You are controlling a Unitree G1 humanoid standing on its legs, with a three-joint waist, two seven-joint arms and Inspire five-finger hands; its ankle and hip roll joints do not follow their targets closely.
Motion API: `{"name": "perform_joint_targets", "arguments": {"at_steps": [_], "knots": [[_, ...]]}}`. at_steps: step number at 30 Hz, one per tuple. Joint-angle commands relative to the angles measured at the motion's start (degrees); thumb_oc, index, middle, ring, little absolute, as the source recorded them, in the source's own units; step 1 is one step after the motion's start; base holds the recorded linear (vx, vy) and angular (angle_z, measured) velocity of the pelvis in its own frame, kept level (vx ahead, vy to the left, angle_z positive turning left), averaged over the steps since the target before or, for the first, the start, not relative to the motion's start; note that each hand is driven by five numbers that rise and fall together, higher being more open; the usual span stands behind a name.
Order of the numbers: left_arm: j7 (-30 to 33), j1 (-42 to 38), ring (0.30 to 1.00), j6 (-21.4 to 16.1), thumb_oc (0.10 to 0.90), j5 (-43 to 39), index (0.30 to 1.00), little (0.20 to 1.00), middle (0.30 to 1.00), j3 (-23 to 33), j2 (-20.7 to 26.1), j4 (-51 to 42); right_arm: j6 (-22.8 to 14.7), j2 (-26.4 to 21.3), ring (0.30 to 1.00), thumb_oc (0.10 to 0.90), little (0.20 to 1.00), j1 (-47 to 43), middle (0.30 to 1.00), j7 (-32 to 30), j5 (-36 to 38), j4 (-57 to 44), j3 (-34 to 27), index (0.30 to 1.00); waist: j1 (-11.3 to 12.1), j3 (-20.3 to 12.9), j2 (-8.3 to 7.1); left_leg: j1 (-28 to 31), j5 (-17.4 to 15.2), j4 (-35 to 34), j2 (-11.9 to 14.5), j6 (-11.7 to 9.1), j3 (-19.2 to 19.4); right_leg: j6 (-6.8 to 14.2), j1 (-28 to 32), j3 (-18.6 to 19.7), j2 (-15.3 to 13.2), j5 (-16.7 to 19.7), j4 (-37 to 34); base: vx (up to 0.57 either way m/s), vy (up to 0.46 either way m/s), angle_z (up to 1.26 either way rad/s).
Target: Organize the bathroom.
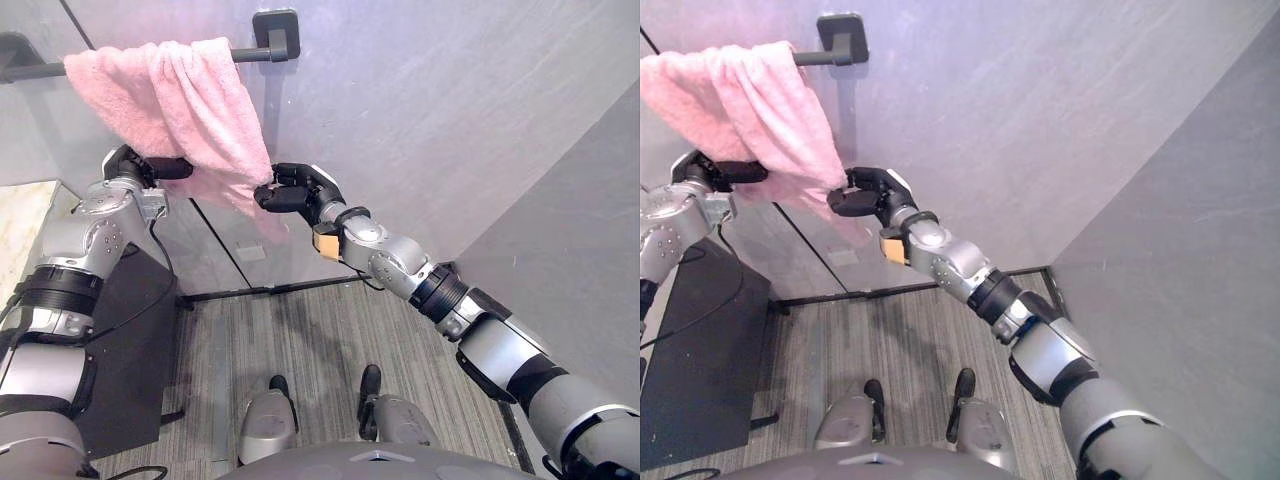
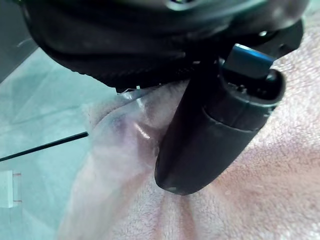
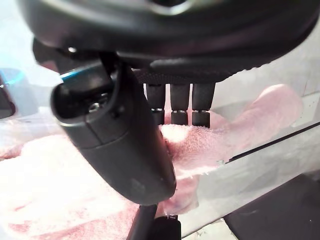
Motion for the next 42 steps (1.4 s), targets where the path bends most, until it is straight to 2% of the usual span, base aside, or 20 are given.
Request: {"name": "perform_joint_targets", "arguments": {"at_steps": [1, 11, 18, 30, 35, 37, 42], "knots": [[2.7, -5.3, 0.300, -13.0, 0.400, 6.4, 0.300, 0.300, 0.300, 9.7, 9.3, 2.7, -6.4, 2.1, 0.300, 0.400, 0.300, -4.3, 0.300, 0.4, -3.8, -4.4, -2.3, 0.300, 1.0, -6.4, 2.08, 2.1, -1.3, 1.0, 1.2, 0.0, 0.6, 8.1, 2.0, 2.0, -6.4, -7.3, 3.2, 0.00, 0.000, 0.00], [5.1, -6.4, 0.300, -13.2, 0.400, 6.0, 0.300, 0.300, 0.300, 9.8, 10.6, 5.8, -6.2, 1.3, 0.300, 0.400, 0.300, -4.4, 0.300, -0.3, -4.9, -3.5, -2.2, 0.300, 0.8, -6.2, 2.24, 2.1, -1.8, 2.1, 1.4, 0.0, 1.0, 8.3, 1.8, 2.1, -6.9, -7.1, 3.4, 0.00, 0.000, 0.00], [11.0, -4.3, 0.300, -15.7, 0.400, 5.7, 0.300, 0.300, 0.300, 13.9, 9.9, 7.6, -6.4, 1.3, 0.300, 0.400, 0.300, -4.5, 0.300, 0.2, -5.5, -2.4, -2.2, 0.300, 0.9, -6.1, 2.23, 2.2, -2.2, 2.8, 1.7, -0.2, 0.8, 7.9, 1.9, 2.3, -6.6, -7.4, 3.7, 0.00, 0.000, 0.00], [11.4, -1.8, 0.300, -18.6, 0.400, 6.6, 0.300, 0.300, 0.300, 16.3, 9.9, 7.3, -5.7, 1.3, 0.300, 0.400, 0.300, -4.5, 0.300, 0.2, -7.6, -2.1, -2.0, 0.300, 1.2, -5.7, 2.05, 2.2, -2.9, 4.0, 1.7, -0.2, 0.1, 7.8, 1.3, 2.3, -6.7, -7.7, 4.9, 0.00, 0.000, 0.00], [12.0, -0.9, 0.300, -18.3, 0.400, 6.7, 0.300, 0.300, 0.300, 17.3, 9.8, 7.5, -5.5, 1.4, 0.300, 0.400, 0.300, -4.3, 0.300, -0.2, -7.6, -2.0, -2.0, 0.300, 1.2, -5.7, 2.06, 2.3, -3.0, 4.0, 1.7, -0.1, 0.1, 7.7, 1.3, 2.4, -6.5, -7.7, 4.9, 0.00, 0.000, 0.00], [13.8, -0.1, 0.300, -17.0, 0.400, 6.4, 0.300, 0.300, 0.300, 18.0, 9.6, 9.3, -5.5, 1.4, 0.300, 0.400, 0.300, -4.6, 0.300, 0.1, -8.1, -1.0, -1.9, 0.300, 1.2, -5.6, 2.21, 2.5, -2.9, 3.8, 1.6, 0.0, 0.1, 7.5, 1.2, 2.4, -6.2, -7.7, 4.8, 0.00, 0.000, 0.00], [11.9, 3.7, 0.300, -14.1, 0.400, 2.5, 0.300, 0.300, 0.300, 20.7, 7.1, 12.8, -5.0, 1.5, 0.300, 0.400, 0.300, -5.0, 0.300, 0.0, -9.0, -0.4, -2.2, 0.300, 1.2, -5.3, 2.47, 2.4, -2.8, 3.5, 1.6, 0.0, -0.2, 7.1, 0.9, 2.2, -5.8, -8.1, 5.1, -0.01, 0.003, 0.00]]}}
